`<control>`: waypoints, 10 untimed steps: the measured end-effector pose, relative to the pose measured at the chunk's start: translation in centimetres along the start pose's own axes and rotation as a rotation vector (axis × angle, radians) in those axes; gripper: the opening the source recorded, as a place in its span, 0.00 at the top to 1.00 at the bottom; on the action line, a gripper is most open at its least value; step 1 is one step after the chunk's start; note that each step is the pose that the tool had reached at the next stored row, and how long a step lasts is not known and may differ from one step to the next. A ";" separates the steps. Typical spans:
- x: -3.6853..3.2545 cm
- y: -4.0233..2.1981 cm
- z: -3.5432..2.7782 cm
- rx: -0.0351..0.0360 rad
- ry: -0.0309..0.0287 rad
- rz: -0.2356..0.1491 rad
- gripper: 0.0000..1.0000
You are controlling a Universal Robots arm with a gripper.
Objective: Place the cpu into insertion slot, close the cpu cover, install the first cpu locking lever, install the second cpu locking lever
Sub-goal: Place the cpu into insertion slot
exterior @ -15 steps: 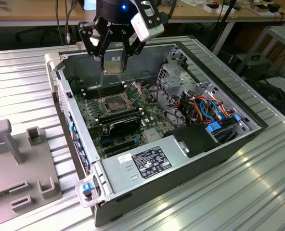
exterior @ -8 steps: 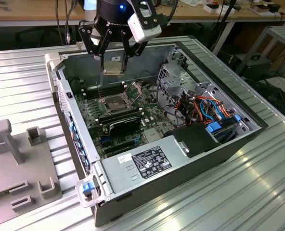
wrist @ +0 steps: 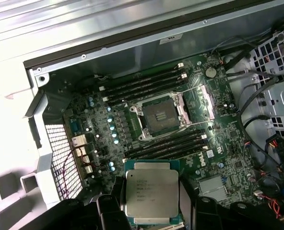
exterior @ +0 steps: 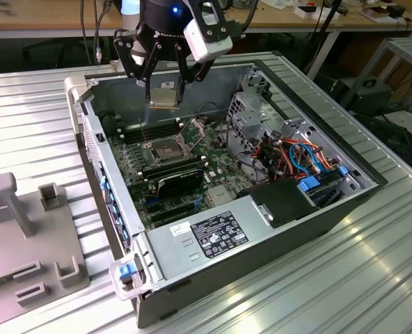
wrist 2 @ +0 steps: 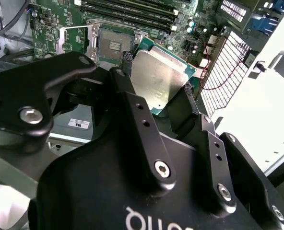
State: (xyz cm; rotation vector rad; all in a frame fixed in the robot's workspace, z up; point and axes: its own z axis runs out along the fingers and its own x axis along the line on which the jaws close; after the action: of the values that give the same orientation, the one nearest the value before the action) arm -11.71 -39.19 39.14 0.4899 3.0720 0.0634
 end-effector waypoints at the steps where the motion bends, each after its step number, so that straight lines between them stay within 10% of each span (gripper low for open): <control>1: -0.01 0.00 0.01 0.0003 -0.0007 0.015 0.45; 10: -0.09 0.05 0.06 0.0030 -0.0058 0.128 0.45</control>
State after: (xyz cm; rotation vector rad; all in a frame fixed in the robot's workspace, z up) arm -11.61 -39.17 39.08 0.6849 3.0319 0.0602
